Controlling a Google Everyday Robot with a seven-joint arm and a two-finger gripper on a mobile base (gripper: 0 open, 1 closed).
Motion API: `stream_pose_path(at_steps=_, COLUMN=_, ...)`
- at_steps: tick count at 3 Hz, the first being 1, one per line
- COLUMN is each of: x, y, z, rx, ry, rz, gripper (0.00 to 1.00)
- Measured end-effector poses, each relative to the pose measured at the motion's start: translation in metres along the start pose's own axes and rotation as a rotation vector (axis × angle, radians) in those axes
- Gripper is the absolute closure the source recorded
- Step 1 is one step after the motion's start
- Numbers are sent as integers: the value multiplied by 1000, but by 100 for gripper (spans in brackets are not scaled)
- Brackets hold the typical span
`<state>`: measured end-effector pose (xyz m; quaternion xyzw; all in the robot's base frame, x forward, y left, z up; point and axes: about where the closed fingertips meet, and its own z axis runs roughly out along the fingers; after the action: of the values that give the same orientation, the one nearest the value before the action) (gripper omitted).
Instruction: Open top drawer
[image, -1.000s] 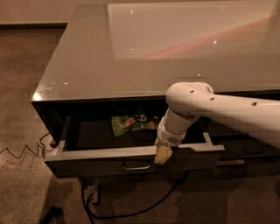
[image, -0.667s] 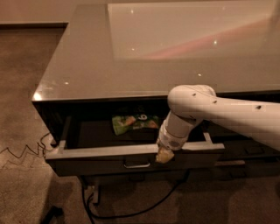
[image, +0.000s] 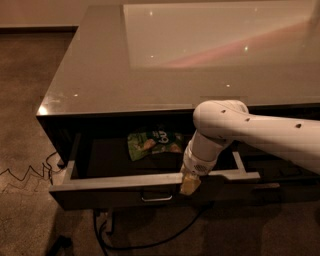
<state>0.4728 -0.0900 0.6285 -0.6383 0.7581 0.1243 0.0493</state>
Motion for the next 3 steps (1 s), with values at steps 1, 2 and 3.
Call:
stream_pose_path(at_steps=1, x=4, y=9, z=-1, rx=-7, ry=4, rz=26, gripper=16)
stream_pose_path(at_steps=2, x=4, y=9, z=-1, rx=-7, ry=4, rz=26, gripper=0)
stream_pose_path(at_steps=3, x=2, y=9, z=-1, rx=-7, ry=-3, rz=21, gripper=0)
